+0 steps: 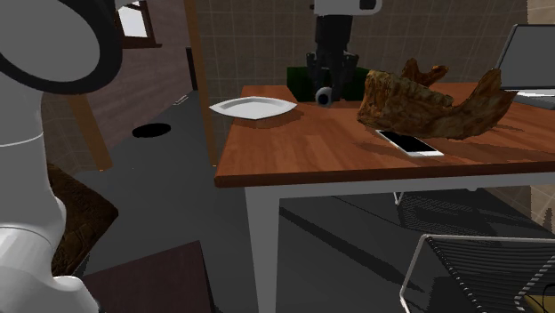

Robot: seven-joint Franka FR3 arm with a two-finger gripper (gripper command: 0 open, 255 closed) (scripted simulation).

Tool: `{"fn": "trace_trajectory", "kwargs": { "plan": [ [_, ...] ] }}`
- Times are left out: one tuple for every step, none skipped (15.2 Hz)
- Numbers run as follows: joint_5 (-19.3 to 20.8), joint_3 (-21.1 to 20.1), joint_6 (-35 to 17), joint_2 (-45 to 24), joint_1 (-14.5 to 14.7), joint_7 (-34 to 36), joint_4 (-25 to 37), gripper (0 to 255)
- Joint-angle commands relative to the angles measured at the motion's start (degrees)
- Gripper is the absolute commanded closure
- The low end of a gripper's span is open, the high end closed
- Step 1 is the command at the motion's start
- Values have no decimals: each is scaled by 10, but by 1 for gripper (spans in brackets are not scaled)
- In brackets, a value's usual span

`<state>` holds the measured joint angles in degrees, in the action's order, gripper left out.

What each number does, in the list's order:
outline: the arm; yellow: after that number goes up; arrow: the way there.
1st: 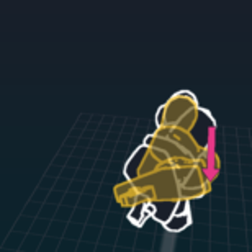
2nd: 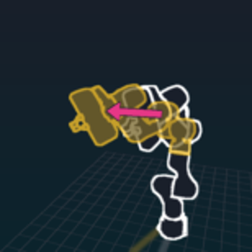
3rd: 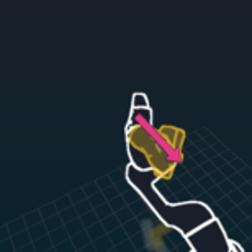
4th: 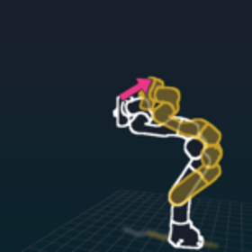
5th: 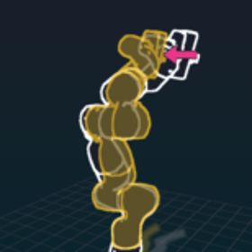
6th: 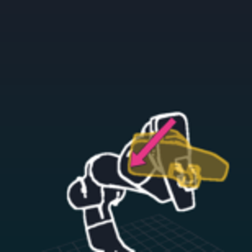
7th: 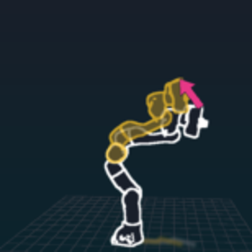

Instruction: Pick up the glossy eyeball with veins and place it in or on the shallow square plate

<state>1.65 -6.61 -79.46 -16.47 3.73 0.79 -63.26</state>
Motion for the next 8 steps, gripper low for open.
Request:
{"fn": "trace_trajectory", "kwargs": {
  "plan": [
    [2,0,25,-15,2,0,40,255],
    [3,0,38,-22,3,0,59,255],
    [3,-4,35,-16,11,13,51,255],
    [4,-8,33,-11,20,25,44,255],
    [5,-12,32,-7,28,38,38,255],
    [5,-17,31,-3,37,51,34,255],
    [6,-21,30,-1,46,64,30,255],
    [7,-25,30,1,55,77,28,255]
  ]
}}
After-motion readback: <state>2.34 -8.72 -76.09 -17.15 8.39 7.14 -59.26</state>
